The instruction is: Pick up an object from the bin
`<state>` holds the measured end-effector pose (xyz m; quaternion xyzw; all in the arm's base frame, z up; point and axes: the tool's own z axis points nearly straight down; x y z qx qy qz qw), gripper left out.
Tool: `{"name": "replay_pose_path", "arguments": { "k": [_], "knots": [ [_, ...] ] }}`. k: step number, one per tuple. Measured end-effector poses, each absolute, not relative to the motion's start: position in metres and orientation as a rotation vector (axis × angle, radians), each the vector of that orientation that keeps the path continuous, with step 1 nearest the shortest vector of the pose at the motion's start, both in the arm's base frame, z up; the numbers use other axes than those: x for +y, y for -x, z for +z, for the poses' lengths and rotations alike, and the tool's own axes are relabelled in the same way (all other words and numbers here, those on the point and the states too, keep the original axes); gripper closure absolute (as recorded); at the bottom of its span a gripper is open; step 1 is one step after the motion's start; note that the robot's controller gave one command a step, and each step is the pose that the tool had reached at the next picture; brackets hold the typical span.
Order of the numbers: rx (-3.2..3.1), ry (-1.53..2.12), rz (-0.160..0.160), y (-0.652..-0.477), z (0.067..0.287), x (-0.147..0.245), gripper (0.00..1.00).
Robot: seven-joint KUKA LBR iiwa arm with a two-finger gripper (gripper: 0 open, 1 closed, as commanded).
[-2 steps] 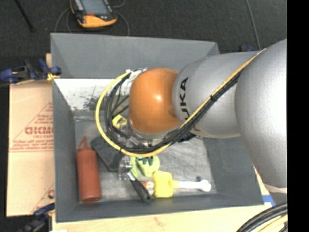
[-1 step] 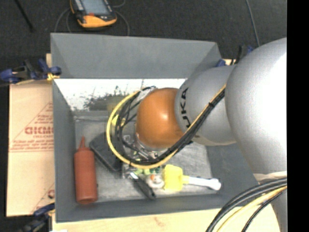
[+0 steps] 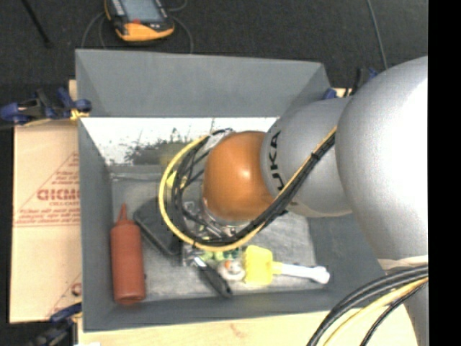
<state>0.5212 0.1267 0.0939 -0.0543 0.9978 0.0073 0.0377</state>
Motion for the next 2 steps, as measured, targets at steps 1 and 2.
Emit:
{"name": "replay_pose_path", "arguments": {
  "k": [1, 2],
  "knots": [
    [3.077, 0.171, 0.016, -0.5196, 0.0979, 0.1287, 1.0],
    [3.114, 0.187, 0.005, -0.5098, 0.1011, 0.1253, 1.0]
  ]
}}
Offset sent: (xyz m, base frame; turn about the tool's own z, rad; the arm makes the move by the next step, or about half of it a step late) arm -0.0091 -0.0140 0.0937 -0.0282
